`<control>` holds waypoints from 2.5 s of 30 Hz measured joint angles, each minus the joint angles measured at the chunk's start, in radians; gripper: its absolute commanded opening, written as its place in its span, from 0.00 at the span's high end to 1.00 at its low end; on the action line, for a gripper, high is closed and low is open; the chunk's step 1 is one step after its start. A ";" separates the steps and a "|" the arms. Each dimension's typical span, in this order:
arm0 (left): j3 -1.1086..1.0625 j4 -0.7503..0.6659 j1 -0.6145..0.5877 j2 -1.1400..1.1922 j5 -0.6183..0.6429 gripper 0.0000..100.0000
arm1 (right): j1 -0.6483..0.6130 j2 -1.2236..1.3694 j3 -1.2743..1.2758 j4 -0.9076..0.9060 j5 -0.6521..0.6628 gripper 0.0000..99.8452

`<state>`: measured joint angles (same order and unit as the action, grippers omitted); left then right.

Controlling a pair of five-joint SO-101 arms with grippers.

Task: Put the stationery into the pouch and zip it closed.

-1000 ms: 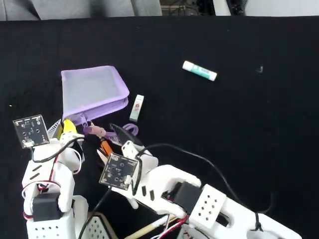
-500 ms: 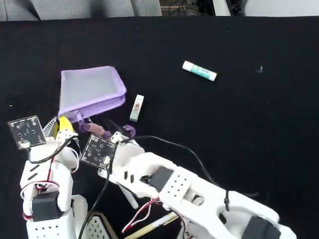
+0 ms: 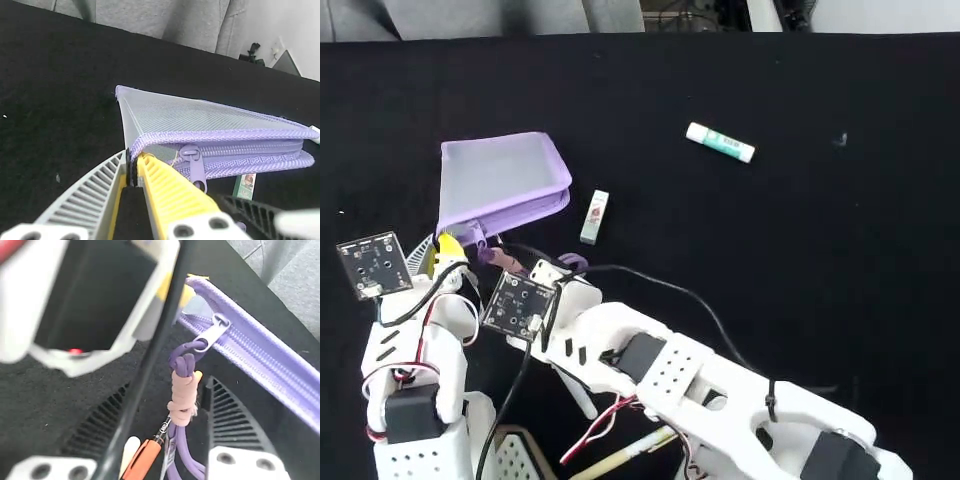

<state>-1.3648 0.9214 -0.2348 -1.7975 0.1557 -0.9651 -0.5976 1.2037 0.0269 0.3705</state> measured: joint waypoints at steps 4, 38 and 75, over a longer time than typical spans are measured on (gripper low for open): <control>0.000 0.000 0.000 0.000 0.000 0.97 | 0.015 0.000 0.000 0.000 -0.002 0.78; 0.003 0.005 0.000 0.000 0.000 0.97 | 0.048 0.210 0.005 0.164 0.011 0.85; 0.003 0.005 -0.044 0.002 0.000 0.97 | 0.112 0.258 -0.075 0.195 0.012 0.99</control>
<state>-1.3617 0.9260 -0.2793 -1.7960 0.1557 -0.8531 -0.3399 1.1285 0.2217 0.3828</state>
